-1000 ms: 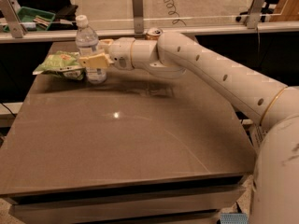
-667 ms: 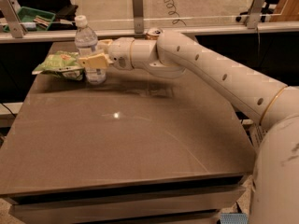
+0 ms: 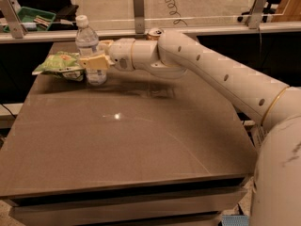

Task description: Move blue plastic bottle near green jalapeno chip bag

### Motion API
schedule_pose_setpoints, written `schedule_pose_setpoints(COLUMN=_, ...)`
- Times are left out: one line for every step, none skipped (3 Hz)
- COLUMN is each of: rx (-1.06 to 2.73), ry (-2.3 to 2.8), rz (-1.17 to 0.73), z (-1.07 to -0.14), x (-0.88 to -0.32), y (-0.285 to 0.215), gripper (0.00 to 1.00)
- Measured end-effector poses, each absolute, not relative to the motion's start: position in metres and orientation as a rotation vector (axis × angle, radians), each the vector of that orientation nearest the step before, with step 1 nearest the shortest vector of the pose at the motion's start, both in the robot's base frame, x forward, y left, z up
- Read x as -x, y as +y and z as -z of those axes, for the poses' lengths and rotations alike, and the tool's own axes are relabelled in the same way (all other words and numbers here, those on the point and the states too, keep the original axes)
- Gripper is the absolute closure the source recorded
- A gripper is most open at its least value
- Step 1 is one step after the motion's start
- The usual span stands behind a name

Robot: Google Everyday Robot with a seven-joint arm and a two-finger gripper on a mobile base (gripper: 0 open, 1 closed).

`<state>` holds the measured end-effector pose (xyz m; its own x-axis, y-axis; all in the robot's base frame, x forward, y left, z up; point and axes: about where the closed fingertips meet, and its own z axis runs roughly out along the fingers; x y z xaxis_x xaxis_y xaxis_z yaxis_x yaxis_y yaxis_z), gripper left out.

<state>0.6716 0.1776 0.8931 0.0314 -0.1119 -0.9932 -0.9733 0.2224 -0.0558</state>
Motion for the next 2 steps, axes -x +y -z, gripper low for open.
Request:
schedule_pose_setpoints(rx=1.136, ry=1.353, rz=-0.955, z=-0.8942, x=-0.6716, y=0.1776, gripper=0.14)
schedule_pose_setpoints(rx=1.164, ry=1.343, rz=-0.964, z=-0.8915, x=-0.6667, y=0.1761, gripper=0.0)
